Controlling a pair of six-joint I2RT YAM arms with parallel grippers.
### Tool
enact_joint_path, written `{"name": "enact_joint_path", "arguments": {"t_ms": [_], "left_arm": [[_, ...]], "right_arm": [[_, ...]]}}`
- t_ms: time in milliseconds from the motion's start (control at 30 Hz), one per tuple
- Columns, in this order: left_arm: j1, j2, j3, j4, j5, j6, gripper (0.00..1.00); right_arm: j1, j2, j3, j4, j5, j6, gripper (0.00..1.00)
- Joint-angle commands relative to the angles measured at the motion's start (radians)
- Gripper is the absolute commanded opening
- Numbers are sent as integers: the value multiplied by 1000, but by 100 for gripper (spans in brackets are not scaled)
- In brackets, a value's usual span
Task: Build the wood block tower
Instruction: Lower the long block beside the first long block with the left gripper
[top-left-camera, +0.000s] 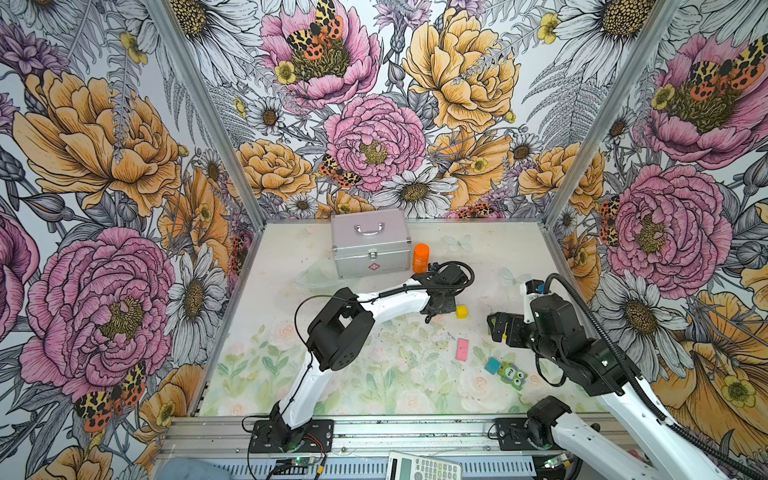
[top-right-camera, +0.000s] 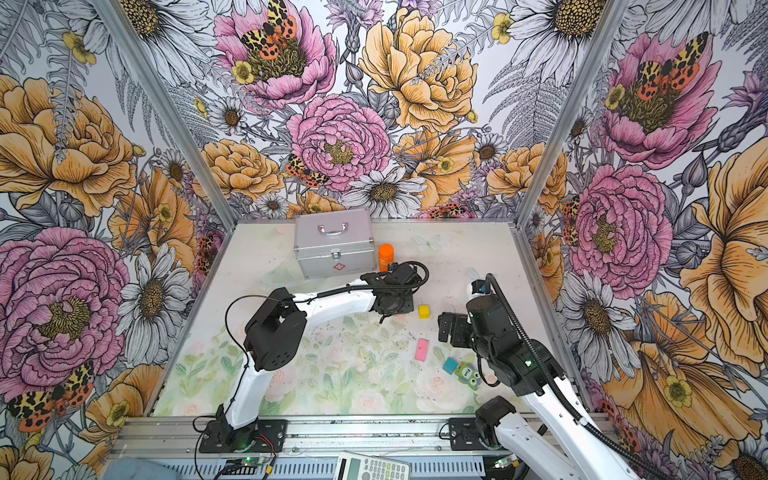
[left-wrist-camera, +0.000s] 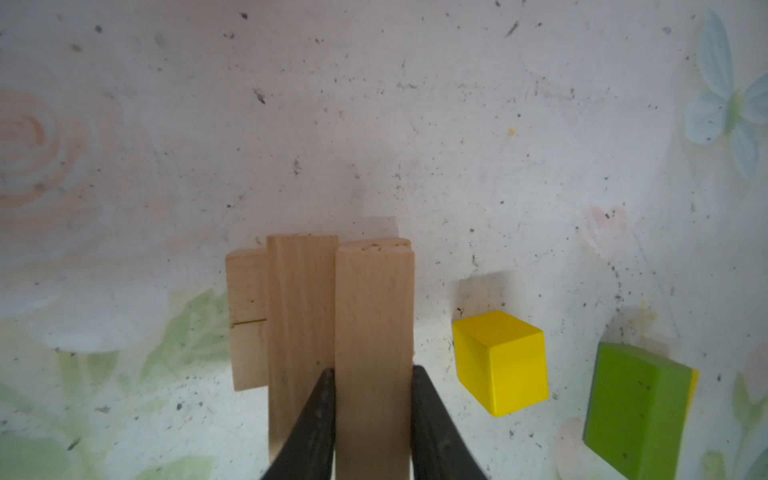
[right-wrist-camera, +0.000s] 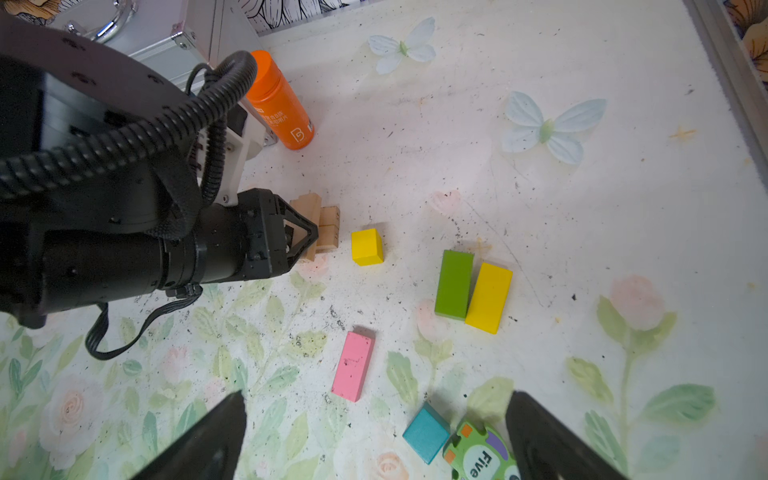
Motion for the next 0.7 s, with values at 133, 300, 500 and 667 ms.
{"name": "enact_joint_path", "arguments": {"t_ms": [133, 300, 500, 667], "left_arm": [[-7, 25, 41, -9, -20, -3, 31], [-7, 25, 46, -17, -24, 0, 34], [-4, 24, 46, -20, -21, -1, 34], [-12, 3, 67, -19, -10, 6, 35]], "right_arm": [[-9, -11, 26, -1, -13, 6, 100], [-10, -10, 27, -2, -13, 6, 100], [-13, -11, 27, -2, -17, 5, 100], [-15, 0, 29, -2, -23, 1, 100]]}}
